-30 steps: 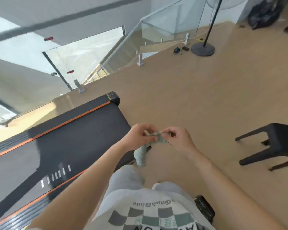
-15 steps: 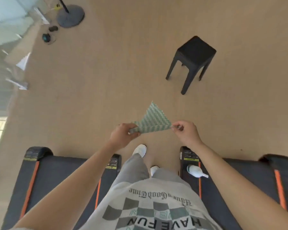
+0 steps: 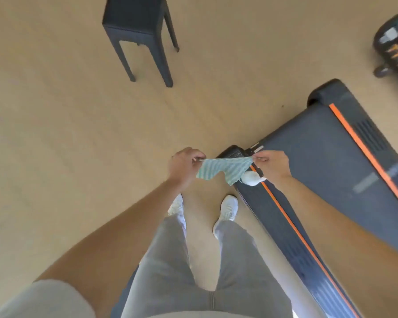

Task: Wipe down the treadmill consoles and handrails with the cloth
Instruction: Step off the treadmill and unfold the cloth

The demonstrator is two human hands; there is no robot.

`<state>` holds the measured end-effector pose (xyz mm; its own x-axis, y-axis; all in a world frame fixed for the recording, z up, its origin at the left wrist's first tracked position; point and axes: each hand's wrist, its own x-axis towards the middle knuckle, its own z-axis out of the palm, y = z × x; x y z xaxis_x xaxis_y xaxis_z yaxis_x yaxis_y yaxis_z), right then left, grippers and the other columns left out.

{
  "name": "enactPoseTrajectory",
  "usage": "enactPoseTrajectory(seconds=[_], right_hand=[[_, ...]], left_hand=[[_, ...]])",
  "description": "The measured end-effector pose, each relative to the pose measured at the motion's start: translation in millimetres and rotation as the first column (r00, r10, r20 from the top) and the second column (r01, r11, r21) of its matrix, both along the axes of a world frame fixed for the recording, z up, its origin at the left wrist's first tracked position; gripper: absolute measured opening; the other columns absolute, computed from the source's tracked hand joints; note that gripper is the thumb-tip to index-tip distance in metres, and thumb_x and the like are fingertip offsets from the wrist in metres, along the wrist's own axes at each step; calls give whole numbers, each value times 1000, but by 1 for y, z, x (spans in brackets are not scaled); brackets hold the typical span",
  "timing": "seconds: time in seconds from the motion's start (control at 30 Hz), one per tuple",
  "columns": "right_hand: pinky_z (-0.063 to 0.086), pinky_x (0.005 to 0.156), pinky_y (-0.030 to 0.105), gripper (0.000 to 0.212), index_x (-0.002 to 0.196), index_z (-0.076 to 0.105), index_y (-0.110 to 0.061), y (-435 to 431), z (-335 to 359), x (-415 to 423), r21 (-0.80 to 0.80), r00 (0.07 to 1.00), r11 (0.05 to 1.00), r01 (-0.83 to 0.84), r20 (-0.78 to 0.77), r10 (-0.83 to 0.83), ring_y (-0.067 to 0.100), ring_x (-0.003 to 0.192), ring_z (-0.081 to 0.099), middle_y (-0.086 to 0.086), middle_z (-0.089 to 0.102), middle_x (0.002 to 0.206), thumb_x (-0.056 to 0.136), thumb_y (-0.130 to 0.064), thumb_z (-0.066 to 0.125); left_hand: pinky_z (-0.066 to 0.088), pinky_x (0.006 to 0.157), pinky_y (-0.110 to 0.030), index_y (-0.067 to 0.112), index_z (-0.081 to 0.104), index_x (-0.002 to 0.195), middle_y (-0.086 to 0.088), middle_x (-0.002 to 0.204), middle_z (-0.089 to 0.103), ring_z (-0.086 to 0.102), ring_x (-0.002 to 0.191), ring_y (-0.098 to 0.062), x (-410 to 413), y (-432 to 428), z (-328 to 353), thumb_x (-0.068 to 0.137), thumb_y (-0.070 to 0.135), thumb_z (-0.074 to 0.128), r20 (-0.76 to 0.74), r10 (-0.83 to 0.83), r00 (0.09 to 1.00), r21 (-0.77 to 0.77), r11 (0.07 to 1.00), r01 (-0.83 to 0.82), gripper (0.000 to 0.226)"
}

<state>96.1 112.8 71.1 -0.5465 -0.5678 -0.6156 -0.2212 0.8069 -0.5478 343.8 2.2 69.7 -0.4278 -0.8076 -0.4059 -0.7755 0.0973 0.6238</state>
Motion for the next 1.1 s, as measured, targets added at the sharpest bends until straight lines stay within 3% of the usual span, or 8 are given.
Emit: enactPoseTrajectory(seconds=[0.13,0.2,0.33,0.47,0.7,0.87,0.97,1.1], right_hand=[[50,67,38,17,80,73,-3,49,-39,-41,59,976,979,197,77,-201,16,69,51,13,59,69,76,-19,67],[59,79,43,20,82,75,-5,70,-57,-59,69,953,957,281,101,-287,19,69,59,12,72,77,78,-24,69],[56,89,53,29,90,70,4,107,-88,-81,119,911,915,386,102,-398,17,67,59,21,73,85,72,-18,64],[59,75,32,18,83,76,-7,134,-106,-92,131,930,930,342,96,-356,21,70,65,9,71,76,72,-7,61],[59,66,30,15,72,73,-25,164,-125,-98,118,970,973,200,113,-213,16,65,65,0,71,70,83,-16,67],[57,56,27,15,77,70,-14,150,-143,-113,89,817,853,514,252,-518,18,59,63,10,69,70,88,-6,65],[59,70,31,12,79,68,-11,136,-166,-121,110,678,752,650,364,-639,18,64,64,11,68,76,88,-3,64],[59,66,22,14,102,66,-11,120,-185,-126,121,536,676,727,514,-669,10,65,67,0,71,75,93,-1,60]], left_hand=[[53,77,-32,30,76,93,12,95,73,66,76,-9,-51,37,-48,89,19,70,7,-1,1000,23,1000,1,13],[53,78,-32,28,76,96,12,97,74,69,78,-10,-72,52,-67,89,19,69,13,2,1000,24,1000,-2,13],[54,81,-34,27,76,99,12,97,75,70,84,-14,-102,80,-93,91,24,64,47,-20,999,57,998,17,15],[54,81,-37,26,73,99,6,97,75,68,91,-21,-123,99,-114,94,30,58,131,-90,987,109,991,75,17],[34,63,-29,24,65,83,2,86,65,60,83,-26,-151,110,-125,90,28,52,198,-147,969,169,979,114,15],[44,63,-26,25,77,90,3,75,67,61,72,-20,-176,95,-143,87,24,59,154,19,988,199,979,-50,18],[56,63,-33,26,71,69,0,59,68,60,53,-18,-194,85,-158,84,14,58,84,275,958,320,903,-287,23],[59,61,-30,17,66,77,-7,69,69,63,58,-19,-206,81,-173,96,6,58,46,498,866,392,788,-475,24]])
